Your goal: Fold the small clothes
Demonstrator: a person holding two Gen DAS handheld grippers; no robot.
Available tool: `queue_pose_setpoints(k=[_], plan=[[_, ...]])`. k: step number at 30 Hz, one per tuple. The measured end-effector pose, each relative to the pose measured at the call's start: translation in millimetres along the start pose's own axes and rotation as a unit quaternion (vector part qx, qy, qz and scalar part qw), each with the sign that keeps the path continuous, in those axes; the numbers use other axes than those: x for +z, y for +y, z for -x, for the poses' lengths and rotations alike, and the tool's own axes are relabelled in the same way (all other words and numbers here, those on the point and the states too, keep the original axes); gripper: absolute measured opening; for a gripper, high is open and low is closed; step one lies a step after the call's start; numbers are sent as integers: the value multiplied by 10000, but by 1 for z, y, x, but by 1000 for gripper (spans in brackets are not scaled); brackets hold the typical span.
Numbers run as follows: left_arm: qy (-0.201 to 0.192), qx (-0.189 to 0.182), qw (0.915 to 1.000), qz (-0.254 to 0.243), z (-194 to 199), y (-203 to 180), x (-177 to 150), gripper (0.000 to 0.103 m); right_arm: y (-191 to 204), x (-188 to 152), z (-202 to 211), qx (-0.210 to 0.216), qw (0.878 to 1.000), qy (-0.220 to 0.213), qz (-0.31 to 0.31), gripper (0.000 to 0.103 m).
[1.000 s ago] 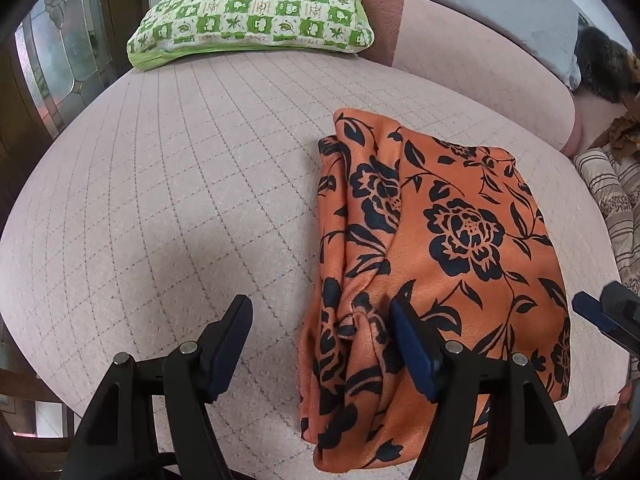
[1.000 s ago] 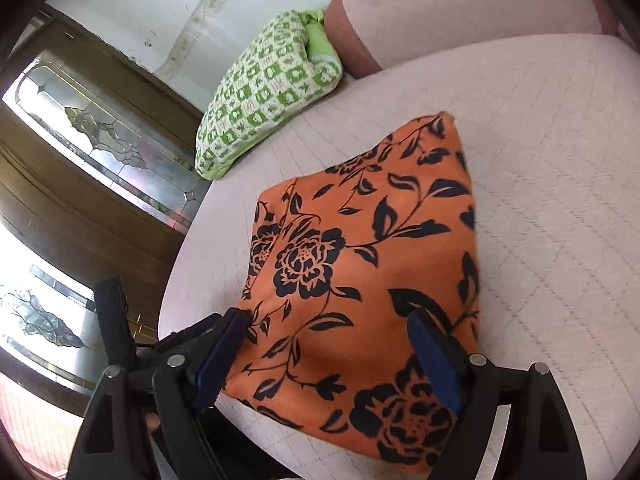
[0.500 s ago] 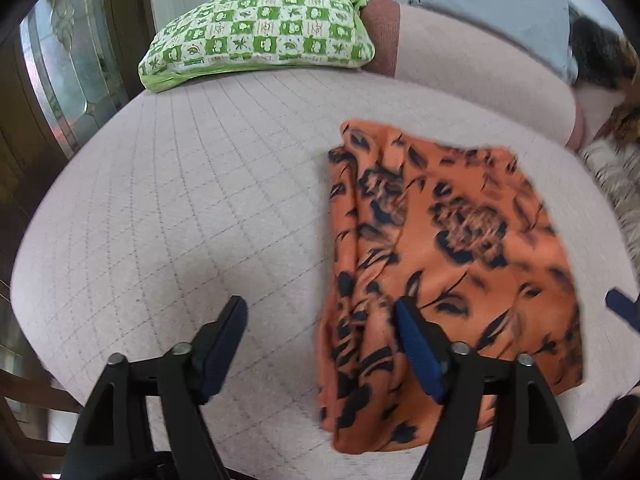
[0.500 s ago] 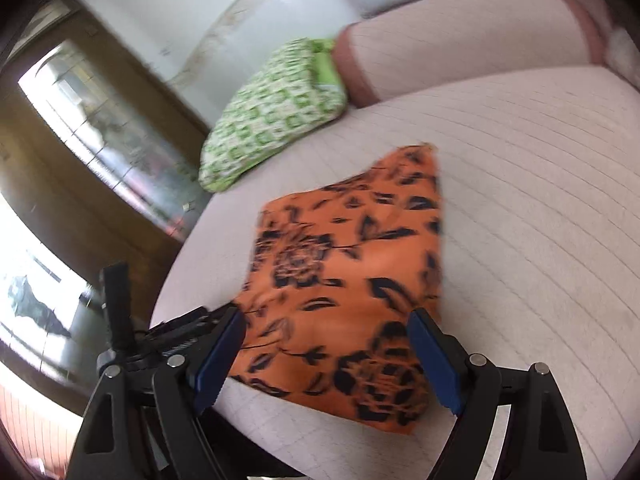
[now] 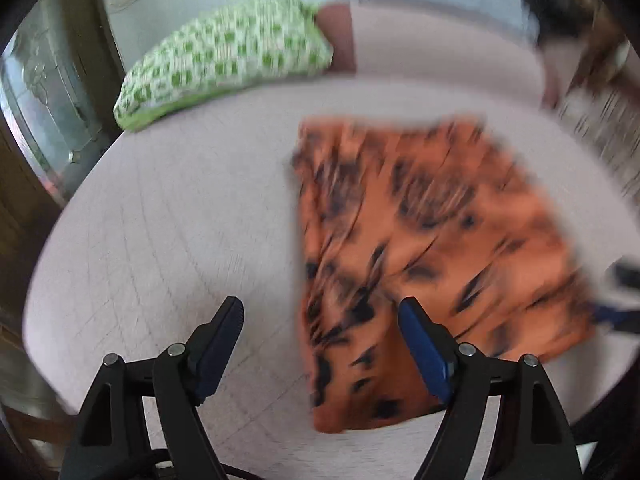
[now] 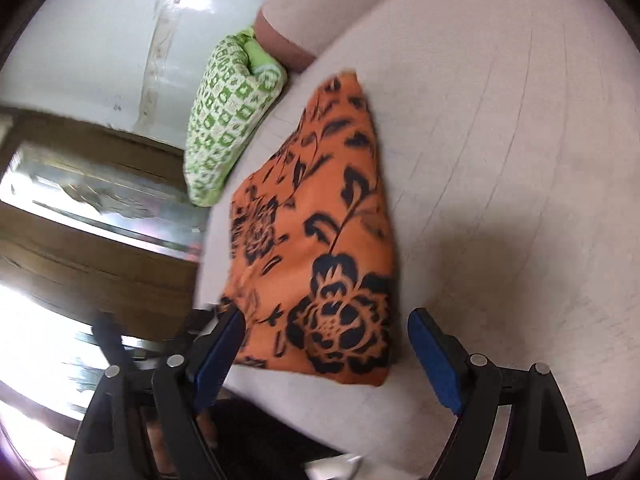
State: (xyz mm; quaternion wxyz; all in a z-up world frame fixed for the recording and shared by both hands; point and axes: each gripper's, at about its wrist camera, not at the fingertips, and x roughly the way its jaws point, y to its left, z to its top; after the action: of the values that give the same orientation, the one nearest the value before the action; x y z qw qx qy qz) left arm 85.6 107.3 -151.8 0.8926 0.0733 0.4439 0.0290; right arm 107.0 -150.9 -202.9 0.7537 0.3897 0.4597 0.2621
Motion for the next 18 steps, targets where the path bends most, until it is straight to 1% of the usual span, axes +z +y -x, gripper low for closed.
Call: queue_pose_setpoints(k=[1, 2, 3, 4, 5, 6, 8, 9, 10, 11, 12, 14, 16, 18], plan=[[162, -60, 9998, 85, -11, 3, -4, 82, -2, -1, -6, 81, 9999, 113, -53, 86], [153, -195, 9993, 288, -13, 9, -6, 82, -3, -3, -13, 126, 9997, 205, -77, 82], [170, -299, 9983, 463, -13, 15, -7, 82, -4, -4, -20, 195, 9990, 352, -168, 67], [212, -341, 9979, 514, -13, 17, -6, 82, -6, -5, -26, 277, 9981, 465, -276, 58], [216, -336, 9980, 498, -12, 17, -7, 82, -5, -6, -26, 270, 9982, 464, -266, 43], [202, -307, 9983, 447, -12, 16, -7, 82, -3, -7, -23, 205, 9985, 450, -223, 39], [180, -242, 9988, 382, -9, 13, -6, 82, -6, -6, -23, 93, 9986, 451, -241, 38], [174, -227, 9989, 383, -9, 11, -5, 82, -12, -7, -26, -105, 9983, 518, -249, 38], [158, -216, 9989, 391, -8, 11, -5, 82, -17, -8, -28, -117, 9980, 535, -312, 38], [146, -223, 9988, 405, -6, 10, -5, 82, -18, -9, -26, -23, 9980, 504, -372, 44], [148, -247, 9987, 427, -5, 10, -5, 82, -15, -9, -21, 60, 9984, 423, -364, 62], [144, -293, 9984, 454, -4, 8, -6, 82, -6, -6, -9, 74, 9996, 157, -207, 83], [135, -336, 9983, 459, -9, 13, -5, 82, 2, 1, 6, 73, 9996, -255, -82, 83], [119, -376, 9981, 481, -7, 15, -7, 82, 2, 10, 10, -3, 9991, -401, -115, 83]])
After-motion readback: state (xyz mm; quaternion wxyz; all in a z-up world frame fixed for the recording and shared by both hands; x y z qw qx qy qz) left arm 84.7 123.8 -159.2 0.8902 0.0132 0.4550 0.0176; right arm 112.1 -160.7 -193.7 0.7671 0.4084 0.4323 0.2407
